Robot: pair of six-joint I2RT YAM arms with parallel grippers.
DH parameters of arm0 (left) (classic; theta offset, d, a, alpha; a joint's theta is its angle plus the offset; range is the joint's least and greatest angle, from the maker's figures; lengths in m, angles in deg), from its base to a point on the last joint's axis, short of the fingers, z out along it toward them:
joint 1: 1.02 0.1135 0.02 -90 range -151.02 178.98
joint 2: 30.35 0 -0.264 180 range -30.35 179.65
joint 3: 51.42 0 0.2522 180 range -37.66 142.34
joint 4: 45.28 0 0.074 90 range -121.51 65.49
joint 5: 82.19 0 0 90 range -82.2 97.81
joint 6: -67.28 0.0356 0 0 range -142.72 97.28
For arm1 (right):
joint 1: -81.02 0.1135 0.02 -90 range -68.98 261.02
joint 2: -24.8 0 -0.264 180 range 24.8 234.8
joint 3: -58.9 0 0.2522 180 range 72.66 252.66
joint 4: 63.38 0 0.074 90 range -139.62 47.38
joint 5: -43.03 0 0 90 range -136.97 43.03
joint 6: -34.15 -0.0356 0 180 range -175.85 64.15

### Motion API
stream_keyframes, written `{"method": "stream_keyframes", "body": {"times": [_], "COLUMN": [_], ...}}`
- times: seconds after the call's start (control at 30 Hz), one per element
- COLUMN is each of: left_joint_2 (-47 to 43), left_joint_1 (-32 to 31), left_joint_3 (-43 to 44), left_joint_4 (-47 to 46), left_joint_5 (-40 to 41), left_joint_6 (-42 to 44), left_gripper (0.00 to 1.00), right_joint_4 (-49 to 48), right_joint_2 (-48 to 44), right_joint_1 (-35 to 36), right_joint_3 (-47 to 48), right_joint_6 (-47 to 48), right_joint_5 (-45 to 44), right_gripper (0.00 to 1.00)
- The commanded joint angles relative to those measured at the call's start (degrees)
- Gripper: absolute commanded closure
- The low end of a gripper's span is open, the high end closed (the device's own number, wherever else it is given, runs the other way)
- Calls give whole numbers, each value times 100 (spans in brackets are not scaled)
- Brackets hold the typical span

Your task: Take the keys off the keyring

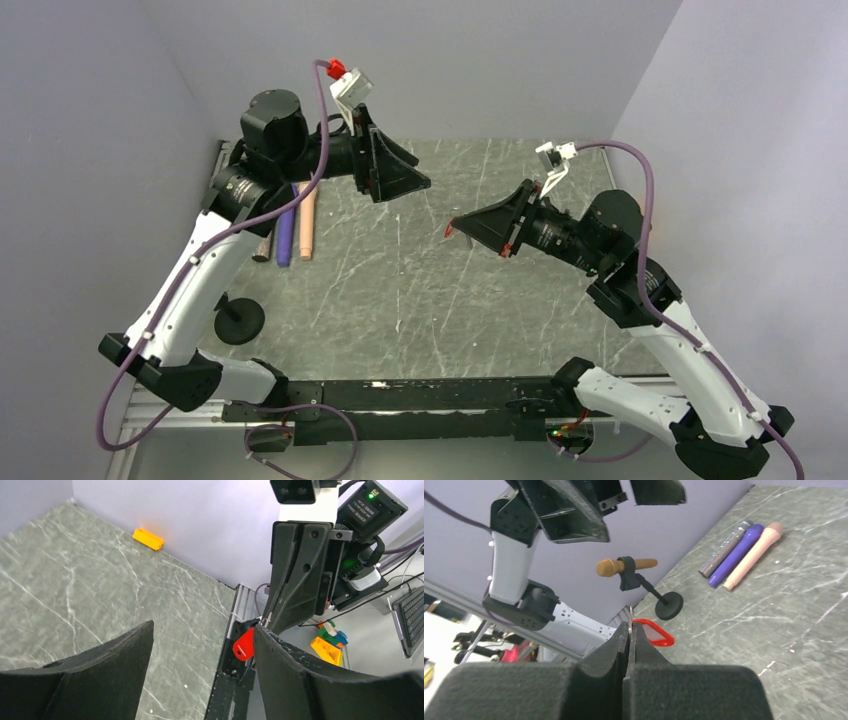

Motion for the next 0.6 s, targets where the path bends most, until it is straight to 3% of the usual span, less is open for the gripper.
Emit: {"method": "stream_keyframes", "body": {"times": [0.0, 0.1, 0.2, 0.3, 0.47, 0.57], "left_joint_2": [7, -288, -876, -1331, -1826, -1885], "left_joint_1": [23, -77, -456, -953, -1262, -1342], "left_joint_3": [61, -464, -1459, -2131, -2746, -2960], "left_joint_4": [464, 851, 667, 748, 522, 67], "left_joint_5": [188, 793, 1689, 2881, 3311, 2877], "left_joint_6": [-272, -161, -378, -796, -1317, -1305], "left_gripper": [23, 22, 20, 18, 10, 1], "right_joint_4": [-938, -1148, -1200, -1270, -1226, -1296], "right_joint_2": [135, 134, 71, -27, 2, 9], "right_joint_1": [-4, -20, -54, -109, -169, -210], "right_joint_3": [-132, -168, -177, -230, -180, -197], "right_joint_6": [-353, -345, -247, -130, -63, -71], "right_joint_5": [586, 795, 820, 770, 773, 795], "right_gripper": [100, 100, 100, 100, 100, 100]}}
